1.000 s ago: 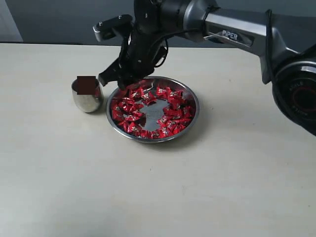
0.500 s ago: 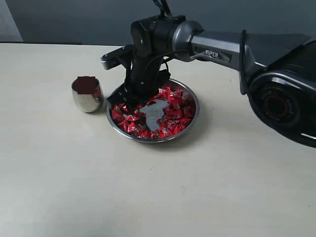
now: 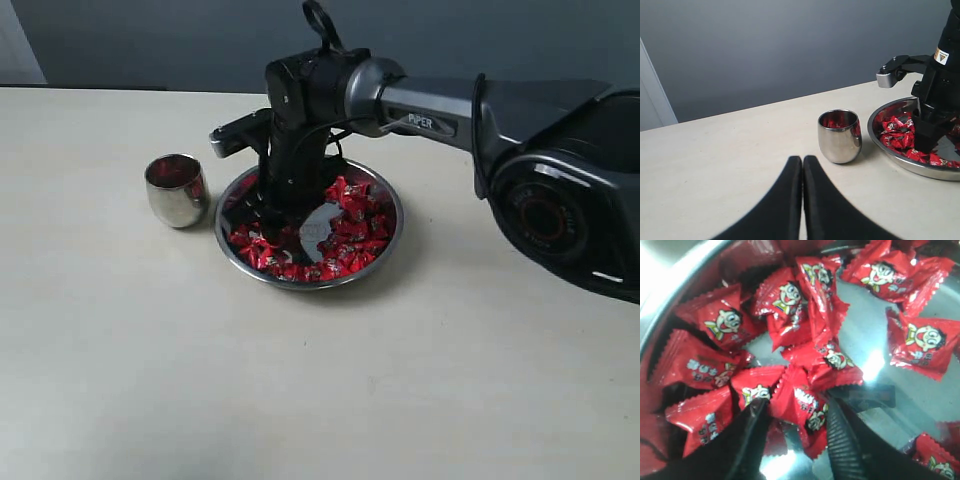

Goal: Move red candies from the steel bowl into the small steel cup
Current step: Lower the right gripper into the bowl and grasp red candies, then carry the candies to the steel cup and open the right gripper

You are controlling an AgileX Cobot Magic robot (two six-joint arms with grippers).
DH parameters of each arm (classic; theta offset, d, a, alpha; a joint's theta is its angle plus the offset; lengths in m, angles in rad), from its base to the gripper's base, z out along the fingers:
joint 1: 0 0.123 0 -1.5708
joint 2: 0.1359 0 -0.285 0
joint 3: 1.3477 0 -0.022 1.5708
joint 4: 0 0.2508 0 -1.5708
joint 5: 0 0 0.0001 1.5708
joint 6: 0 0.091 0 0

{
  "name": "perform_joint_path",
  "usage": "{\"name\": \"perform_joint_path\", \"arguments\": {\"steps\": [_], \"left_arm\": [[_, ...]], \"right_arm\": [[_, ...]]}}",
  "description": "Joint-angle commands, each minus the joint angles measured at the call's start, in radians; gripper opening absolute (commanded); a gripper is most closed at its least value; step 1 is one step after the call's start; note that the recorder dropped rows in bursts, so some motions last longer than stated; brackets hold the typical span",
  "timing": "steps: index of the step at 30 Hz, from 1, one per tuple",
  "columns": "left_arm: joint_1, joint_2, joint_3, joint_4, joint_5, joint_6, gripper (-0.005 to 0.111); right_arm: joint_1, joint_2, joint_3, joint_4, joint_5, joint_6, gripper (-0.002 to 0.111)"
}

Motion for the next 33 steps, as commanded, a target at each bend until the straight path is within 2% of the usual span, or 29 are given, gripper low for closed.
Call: {"name": "perform_joint_path", "arguments": {"steps": [1, 4, 15, 20, 25, 33], "left_arm": [[0.001, -0.005, 0.005, -0.006, -0.006, -0.002, 0.002], [0.001, -0.005, 0.005, -0.006, -0.006, -0.002, 0.002], [0.001, -0.005, 0.005, -0.006, -0.006, -0.002, 0.002], [0.001, -0.005, 0.005, -0.006, -0.005, -0.002, 0.002], [0.001, -0.005, 0.005, -0.006, -0.005, -0.002, 0.002], [0.001, -0.005, 0.005, -0.006, -0.005, -0.002, 0.002]], "right_arm": [[-0.003, 0.007, -0.004, -0.006, 0.001, 0.000, 0.031], [-0.003, 0.007, -0.004, -0.007, 0.001, 0.000, -0.001], [-0.003, -0.139, -0.004, -0.029, -0.036, 0.019, -0.001], [-0.001, -0.167, -0.004, 0.144, -0.275, 0.007, -0.001], [-0.001, -0.135, -0.004, 0.493, -0.404, -0.277, -0.001], [-0.001, -0.069, -0.004, 0.562, -0.423, -0.336, -0.001]]}}
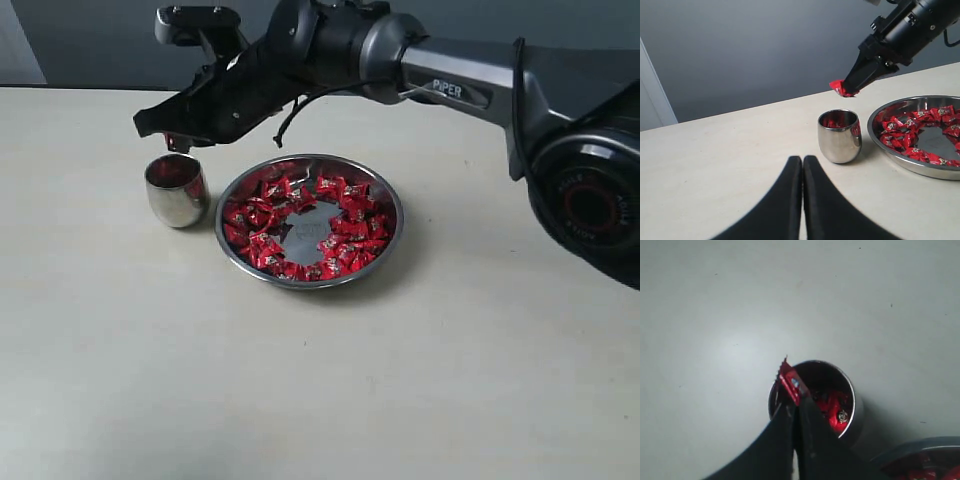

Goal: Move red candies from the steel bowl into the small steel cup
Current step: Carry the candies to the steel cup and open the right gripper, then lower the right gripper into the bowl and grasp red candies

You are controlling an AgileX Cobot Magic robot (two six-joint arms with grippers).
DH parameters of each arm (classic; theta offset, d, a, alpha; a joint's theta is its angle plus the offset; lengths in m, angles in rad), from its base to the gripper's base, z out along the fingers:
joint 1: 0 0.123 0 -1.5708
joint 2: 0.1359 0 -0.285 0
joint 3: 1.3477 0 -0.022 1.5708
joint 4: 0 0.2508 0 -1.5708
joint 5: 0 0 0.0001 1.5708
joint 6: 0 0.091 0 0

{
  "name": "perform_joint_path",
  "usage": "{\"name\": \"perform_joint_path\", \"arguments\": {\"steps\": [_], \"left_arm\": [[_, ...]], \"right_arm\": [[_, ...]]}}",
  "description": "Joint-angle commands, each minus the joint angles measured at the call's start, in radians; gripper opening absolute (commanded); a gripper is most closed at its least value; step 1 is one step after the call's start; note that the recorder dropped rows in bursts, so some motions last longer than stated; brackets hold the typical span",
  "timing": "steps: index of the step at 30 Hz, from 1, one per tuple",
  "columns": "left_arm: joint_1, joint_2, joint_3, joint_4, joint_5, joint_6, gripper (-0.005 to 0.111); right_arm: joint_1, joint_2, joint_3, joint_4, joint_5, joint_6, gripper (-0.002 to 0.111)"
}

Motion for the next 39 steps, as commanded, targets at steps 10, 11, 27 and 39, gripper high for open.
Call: {"name": "perform_joint_path", "arguments": {"steps": [10, 11, 27, 39], "left_arm": [[0.001, -0.005, 0.005, -0.006, -0.005, -0.002, 0.002], [0.001, -0.005, 0.005, -0.006, -0.005, -0.002, 0.002], [0.001, -0.005, 0.005, -0.006, -0.005, -0.002, 0.002], [0.001, -0.005, 0.005, -0.006, -0.005, -0.002, 0.002]], "right_arm": [[-0.001, 0.043, -0.004, 0.095, -0.036, -0.115, 0.034], [-0.001, 0.043, -0.004, 0.095, -0.036, -0.115, 0.037], [-0.032, -0.056, -0.004, -0.319, 0.226, 0.135, 0.037], [-0.034, 0.024, -0.002, -0.468, 0.321, 0.229, 0.037]]}}
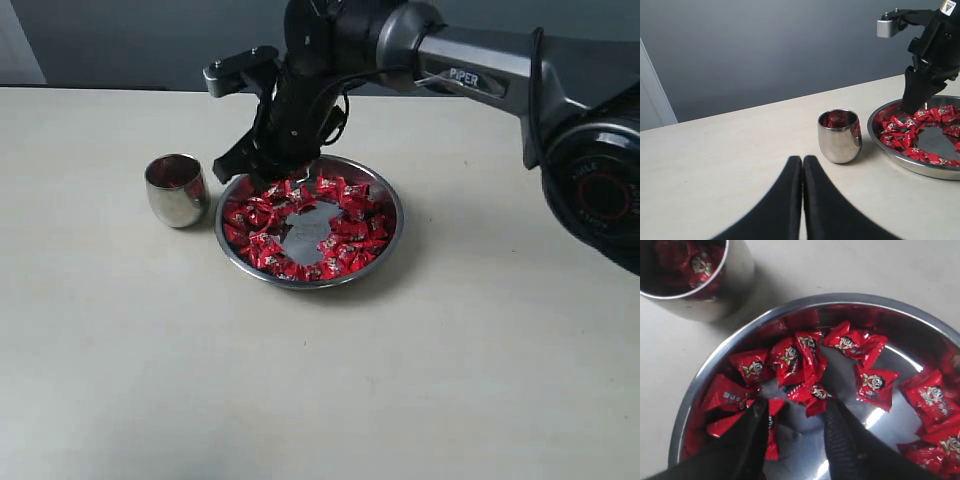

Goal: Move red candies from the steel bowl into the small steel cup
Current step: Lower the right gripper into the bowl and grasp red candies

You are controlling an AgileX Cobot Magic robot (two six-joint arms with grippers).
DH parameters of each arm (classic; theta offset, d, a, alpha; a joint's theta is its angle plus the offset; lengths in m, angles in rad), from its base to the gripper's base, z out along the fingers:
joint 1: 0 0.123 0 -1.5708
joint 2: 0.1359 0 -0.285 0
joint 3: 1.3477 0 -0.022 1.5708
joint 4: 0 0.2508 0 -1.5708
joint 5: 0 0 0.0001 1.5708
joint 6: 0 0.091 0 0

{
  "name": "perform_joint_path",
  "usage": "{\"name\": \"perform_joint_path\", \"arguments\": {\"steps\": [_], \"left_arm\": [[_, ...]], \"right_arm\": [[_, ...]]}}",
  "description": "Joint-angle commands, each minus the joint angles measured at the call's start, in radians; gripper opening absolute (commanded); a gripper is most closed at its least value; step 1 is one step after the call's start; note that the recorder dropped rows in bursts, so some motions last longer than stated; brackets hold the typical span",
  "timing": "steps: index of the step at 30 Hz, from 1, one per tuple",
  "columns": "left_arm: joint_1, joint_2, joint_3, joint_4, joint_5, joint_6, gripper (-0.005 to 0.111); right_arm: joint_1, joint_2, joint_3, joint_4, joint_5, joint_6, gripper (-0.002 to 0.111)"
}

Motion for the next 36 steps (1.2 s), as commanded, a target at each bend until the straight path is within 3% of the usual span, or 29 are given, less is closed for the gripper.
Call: {"name": "perform_joint_path", "arguments": {"steps": [1, 28, 31, 34, 36], "left_arm": [[0.001, -0.005, 0.005, -0.006, -0.005, -0.002, 0.002], [0.001, -0.005, 0.005, -0.006, -0.005, -0.002, 0.002], [0.001, -0.005, 0.005, -0.006, -0.005, -0.002, 0.002], [0.001, -0.005, 0.005, -0.006, -0.005, -0.002, 0.002], [0.001, -0.005, 0.005, -0.006, -0.005, -0.002, 0.002]], "right_arm": [[-0.006, 0.037, -0.002, -0.007, -0.009, 0.013, 0.037], [-0.006, 0.121, -0.002, -0.024, -0.084, 0.019, 0.036], [-0.006, 0.121, -0.002, -0.026, -0.084, 0.019, 0.023], [-0.006, 0.121, -0.002, -0.026, -0.079, 0.019, 0.001], [-0.006, 0.121, -0.002, -0.026, -0.063, 0.020, -0.001]]}}
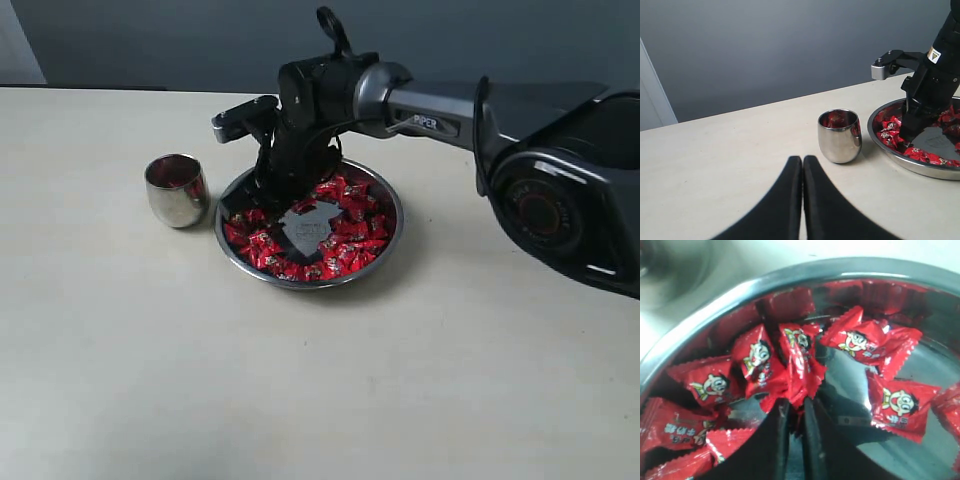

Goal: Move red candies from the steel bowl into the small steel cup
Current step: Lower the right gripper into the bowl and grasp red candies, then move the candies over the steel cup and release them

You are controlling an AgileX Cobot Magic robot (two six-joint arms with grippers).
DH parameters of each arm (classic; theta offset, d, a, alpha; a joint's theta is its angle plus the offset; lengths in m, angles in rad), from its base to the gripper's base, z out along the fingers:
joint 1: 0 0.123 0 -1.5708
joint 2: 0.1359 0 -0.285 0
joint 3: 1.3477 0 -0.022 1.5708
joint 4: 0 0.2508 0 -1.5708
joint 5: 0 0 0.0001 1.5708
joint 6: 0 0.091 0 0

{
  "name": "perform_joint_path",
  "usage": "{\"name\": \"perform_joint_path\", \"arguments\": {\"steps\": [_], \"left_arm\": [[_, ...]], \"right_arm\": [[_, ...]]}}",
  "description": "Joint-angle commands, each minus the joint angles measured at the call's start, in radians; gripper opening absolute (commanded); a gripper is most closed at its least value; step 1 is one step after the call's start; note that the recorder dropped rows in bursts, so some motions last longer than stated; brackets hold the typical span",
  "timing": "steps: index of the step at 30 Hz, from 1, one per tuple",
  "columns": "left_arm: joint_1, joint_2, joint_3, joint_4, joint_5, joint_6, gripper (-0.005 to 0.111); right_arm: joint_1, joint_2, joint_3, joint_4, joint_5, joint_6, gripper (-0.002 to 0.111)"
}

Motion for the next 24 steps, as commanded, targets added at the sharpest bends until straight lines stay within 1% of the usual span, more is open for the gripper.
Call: {"name": "perform_joint_path", "arguments": {"steps": [1, 10, 16, 20, 24], "left_arm": [[0.001, -0.005, 0.005, -0.006, -0.005, -0.002, 0.002], [0.001, -0.005, 0.005, -0.006, -0.005, -0.002, 0.002], [0.001, -0.005, 0.005, -0.006, -0.005, -0.002, 0.002], [0.001, -0.005, 0.005, -0.006, -0.005, -0.002, 0.002], [0.001, -0.005, 0.005, -0.006, -0.005, -0.002, 0.002]], "right_arm": [[-0.006, -0.004, -0.002, -0.010, 0.030, 0.003, -0.001], [-0.006, -0.082, -0.002, -0.064, 0.121, 0.018, -0.001], [-0.004, -0.156, -0.002, -0.048, 0.118, 0.018, -0.001], [-0.004, -0.187, -0.002, 0.077, 0.034, -0.005, -0.001], [-0.003, -0.192, -0.002, 0.280, -0.100, -0.143, -0.001]]}}
